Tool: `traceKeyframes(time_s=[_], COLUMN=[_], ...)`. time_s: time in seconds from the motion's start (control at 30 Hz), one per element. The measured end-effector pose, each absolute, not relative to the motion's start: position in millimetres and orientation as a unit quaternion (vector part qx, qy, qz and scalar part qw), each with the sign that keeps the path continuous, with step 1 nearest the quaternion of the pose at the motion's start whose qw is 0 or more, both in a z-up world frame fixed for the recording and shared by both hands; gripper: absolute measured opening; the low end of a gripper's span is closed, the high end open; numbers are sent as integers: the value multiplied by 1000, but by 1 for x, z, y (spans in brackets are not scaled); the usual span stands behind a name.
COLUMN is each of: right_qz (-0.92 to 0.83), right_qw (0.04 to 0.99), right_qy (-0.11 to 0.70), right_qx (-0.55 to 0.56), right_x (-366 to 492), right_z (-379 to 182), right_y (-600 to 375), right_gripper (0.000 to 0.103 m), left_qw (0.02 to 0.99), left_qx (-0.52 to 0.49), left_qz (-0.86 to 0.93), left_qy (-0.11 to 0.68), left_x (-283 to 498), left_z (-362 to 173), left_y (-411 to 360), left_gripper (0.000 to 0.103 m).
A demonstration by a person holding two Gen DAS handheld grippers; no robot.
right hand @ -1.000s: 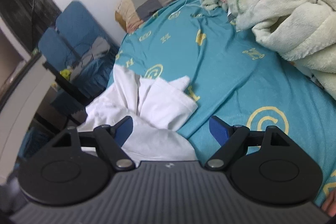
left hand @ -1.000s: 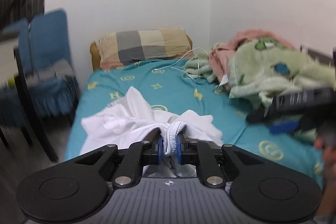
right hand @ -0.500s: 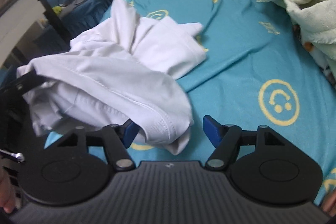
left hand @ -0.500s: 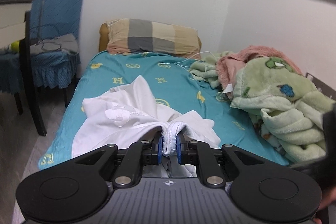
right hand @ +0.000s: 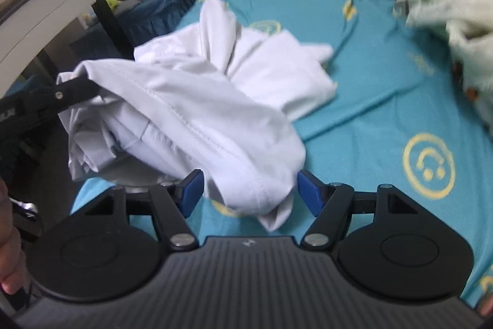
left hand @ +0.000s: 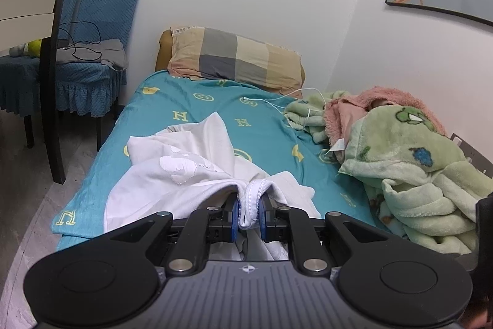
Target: Fold clothes
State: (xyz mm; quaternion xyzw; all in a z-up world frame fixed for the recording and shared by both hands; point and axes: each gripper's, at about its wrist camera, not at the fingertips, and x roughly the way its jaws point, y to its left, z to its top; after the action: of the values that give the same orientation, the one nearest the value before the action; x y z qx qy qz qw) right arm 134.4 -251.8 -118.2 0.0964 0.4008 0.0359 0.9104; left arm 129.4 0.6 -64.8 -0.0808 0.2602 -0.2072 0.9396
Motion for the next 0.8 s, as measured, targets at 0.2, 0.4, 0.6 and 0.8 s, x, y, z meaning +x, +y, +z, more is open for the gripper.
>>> traceKeyframes(time_s=[0.2, 0.4, 0.6, 0.8], right_qz=[-28, -7, 33, 72], right_qw=[913, 903, 913, 903], right_qy=[363, 356, 296, 269], right_qx=[184, 239, 280, 328], right_x=[134, 143, 133, 125], right_z=[-117, -120, -98, -86], right_y=[-286, -294, -301, -312], right_gripper=[51, 9, 8, 8], left_qw=[938, 936, 943, 947], left_qx=[-82, -37, 36, 134], left_qz=[-212, -208, -174, -160], left_qy=[263, 280, 281, 243], left_x=[127, 122, 96, 60], left_z=[-67, -80, -82, -82], left_y=[-1, -15, -26, -50], left_gripper=[14, 15, 38, 62])
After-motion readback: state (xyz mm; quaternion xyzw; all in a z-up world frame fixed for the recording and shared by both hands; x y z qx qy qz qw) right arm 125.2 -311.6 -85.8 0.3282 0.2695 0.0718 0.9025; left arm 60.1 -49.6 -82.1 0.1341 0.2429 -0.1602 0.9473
